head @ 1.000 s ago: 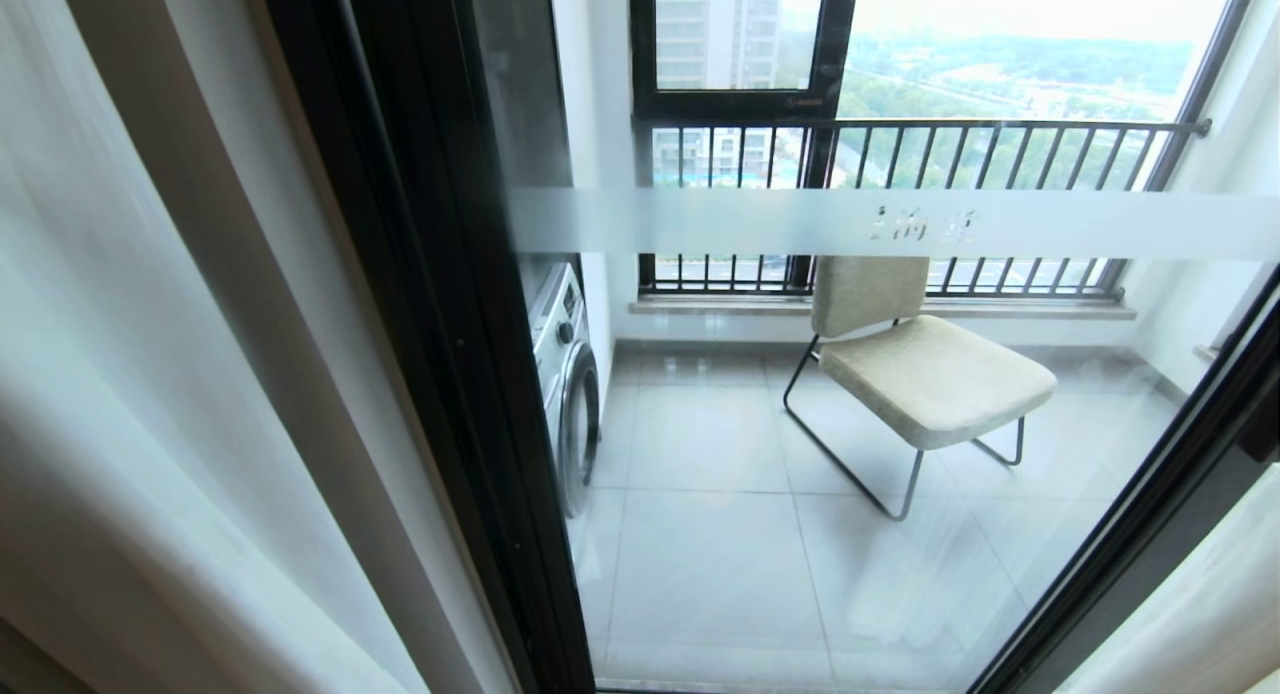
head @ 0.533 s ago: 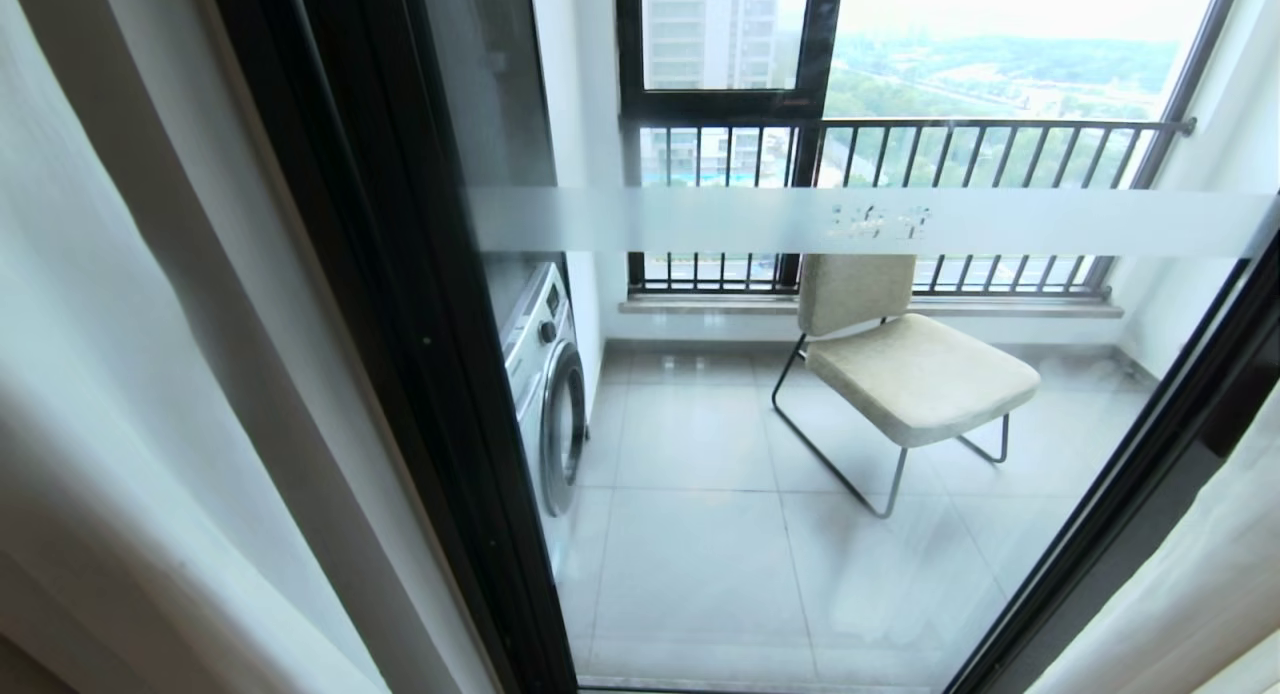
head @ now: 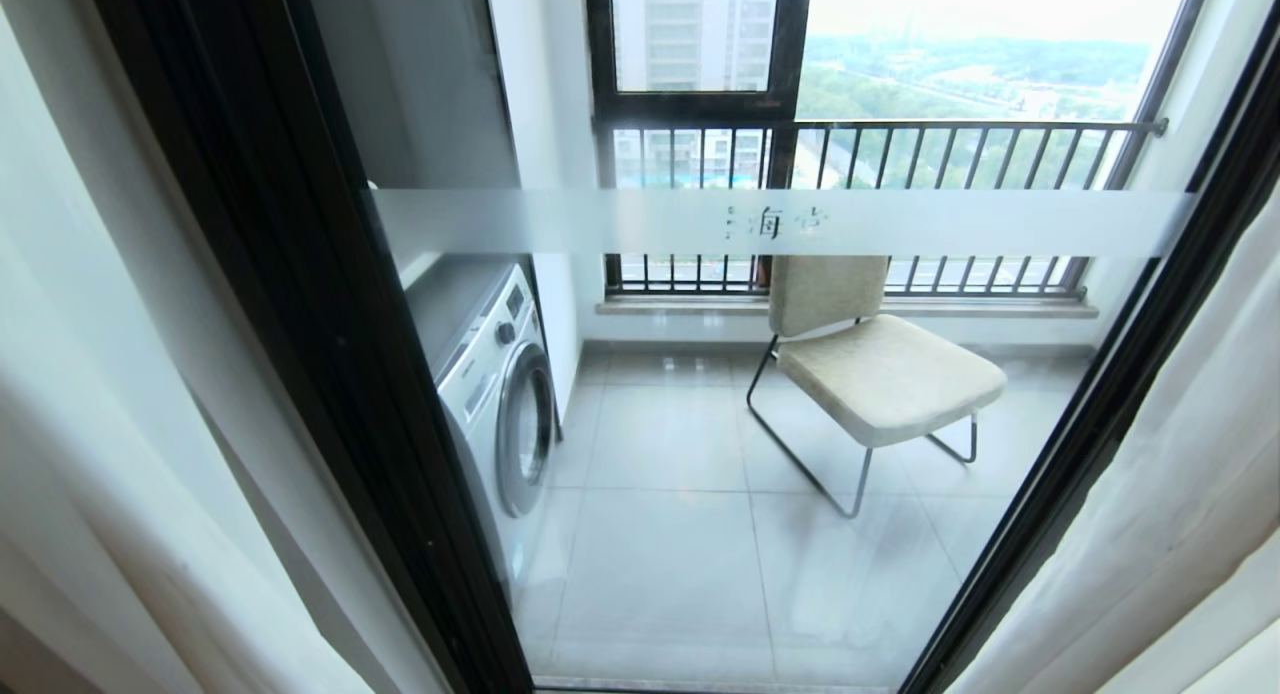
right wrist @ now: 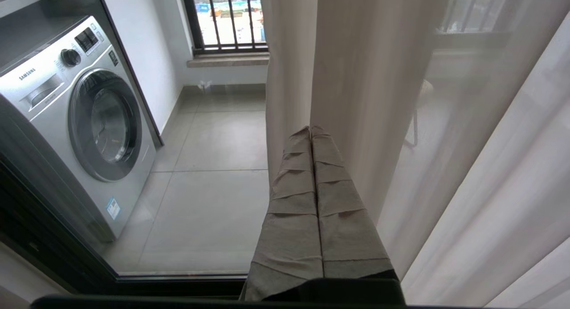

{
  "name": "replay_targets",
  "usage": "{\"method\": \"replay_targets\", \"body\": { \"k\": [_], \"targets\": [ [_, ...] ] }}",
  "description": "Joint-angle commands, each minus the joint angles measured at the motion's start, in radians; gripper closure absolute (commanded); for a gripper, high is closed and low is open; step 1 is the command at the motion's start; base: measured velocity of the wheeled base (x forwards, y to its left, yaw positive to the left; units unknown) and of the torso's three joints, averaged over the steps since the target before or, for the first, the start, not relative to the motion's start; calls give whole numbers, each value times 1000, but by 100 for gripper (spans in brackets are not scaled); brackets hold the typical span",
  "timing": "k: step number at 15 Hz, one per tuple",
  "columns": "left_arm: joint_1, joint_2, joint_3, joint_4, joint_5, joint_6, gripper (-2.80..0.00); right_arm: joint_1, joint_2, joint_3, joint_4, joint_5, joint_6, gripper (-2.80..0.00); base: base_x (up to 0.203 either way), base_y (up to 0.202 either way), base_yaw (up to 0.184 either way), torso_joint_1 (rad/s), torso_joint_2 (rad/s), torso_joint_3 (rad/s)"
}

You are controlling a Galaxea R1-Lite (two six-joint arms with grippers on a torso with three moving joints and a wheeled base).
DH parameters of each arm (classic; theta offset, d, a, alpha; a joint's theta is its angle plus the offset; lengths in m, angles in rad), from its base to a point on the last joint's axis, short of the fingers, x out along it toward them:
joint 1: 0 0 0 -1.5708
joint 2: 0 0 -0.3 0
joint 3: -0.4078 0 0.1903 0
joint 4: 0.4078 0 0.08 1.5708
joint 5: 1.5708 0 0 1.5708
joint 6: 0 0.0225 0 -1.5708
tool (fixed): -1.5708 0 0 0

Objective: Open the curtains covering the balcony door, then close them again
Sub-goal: Close the inner curtains on both sides

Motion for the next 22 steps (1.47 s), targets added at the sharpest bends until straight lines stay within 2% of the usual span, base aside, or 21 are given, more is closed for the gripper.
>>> {"method": "replay_targets", "body": {
  "k": [1, 22],
  "targets": [
    [-1, 6, 0, -1, 2, -1, 0, 0, 0, 1, 0, 0, 0, 0, 0, -193, 0, 2, 7, 7],
    [-8, -14, -2, 6, 36, -2, 0, 0, 0, 0, 0, 0, 1, 0, 0, -190, 2, 2, 2, 2]
  ]
}}
